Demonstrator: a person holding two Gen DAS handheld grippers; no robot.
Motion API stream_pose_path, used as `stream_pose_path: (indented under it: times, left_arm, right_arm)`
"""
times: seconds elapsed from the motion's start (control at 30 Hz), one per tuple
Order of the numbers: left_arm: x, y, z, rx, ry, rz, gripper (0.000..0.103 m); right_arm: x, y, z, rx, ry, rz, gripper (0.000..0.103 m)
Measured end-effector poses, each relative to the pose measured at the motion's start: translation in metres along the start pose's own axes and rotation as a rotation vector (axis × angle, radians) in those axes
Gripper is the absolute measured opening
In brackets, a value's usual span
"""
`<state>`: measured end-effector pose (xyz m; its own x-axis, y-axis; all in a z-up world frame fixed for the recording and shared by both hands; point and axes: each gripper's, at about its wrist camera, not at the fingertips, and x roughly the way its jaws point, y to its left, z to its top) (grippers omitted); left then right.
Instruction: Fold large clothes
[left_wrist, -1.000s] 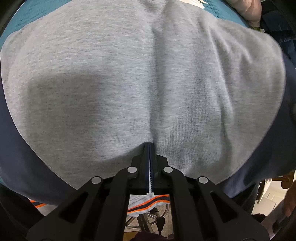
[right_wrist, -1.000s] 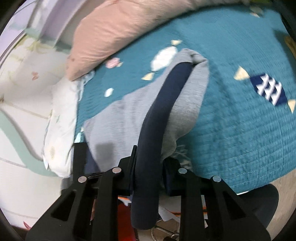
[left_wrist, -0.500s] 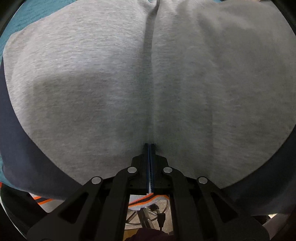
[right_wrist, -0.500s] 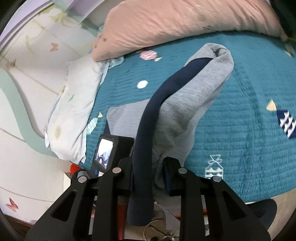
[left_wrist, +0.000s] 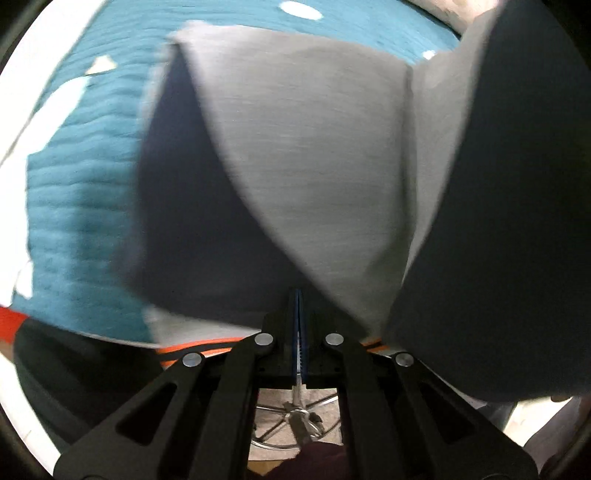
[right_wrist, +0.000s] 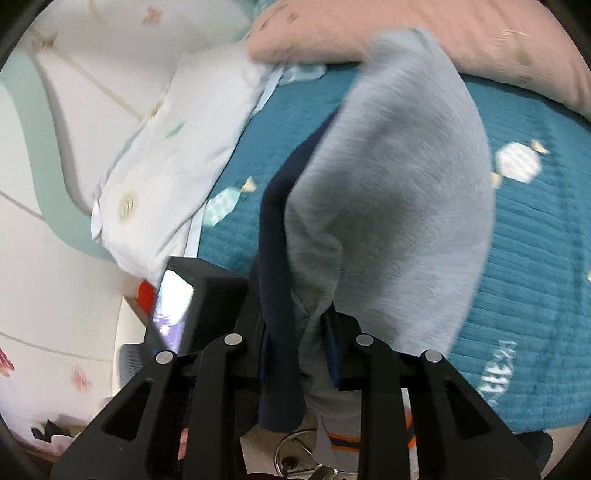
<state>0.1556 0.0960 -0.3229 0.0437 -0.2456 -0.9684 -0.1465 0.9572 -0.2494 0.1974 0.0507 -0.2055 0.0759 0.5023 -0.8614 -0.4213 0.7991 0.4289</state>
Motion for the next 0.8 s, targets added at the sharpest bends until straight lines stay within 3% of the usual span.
stream_pose_path:
  times: [0.2,0.33,0.47,0.67,0.8]
  left_arm:
    - [-0.01,0.051,-0.02,-0.087,-0.015,0.067,0.002]
    - [-0.012,0.08,-0.034,-0.148,-0.009,0.089,0.002]
    - [-0.015,0.103,-0.047,-0.192,-0.005,0.092,0.002]
    - [-0.023,0.129,-0.067,-0.206,-0.014,0.1,0.002]
    - [-0.032,0.145,-0.073,-0.201,-0.039,0.119,0.002]
  right_arm:
    - [0.061,0.036,0.007,-0.038,0.101,-0.011,0.022]
    - [0.095,0.056,0.007,-0.049,0.167,0.066,0.005]
    - [0.125,0.071,0.002,-0.053,0.199,0.002,0.005]
    - [0.087,0.065,-0.003,-0.028,0.112,0.032,0.008]
    - [0.054,0.064,-0.008,-0.059,0.04,-0.031,0.008]
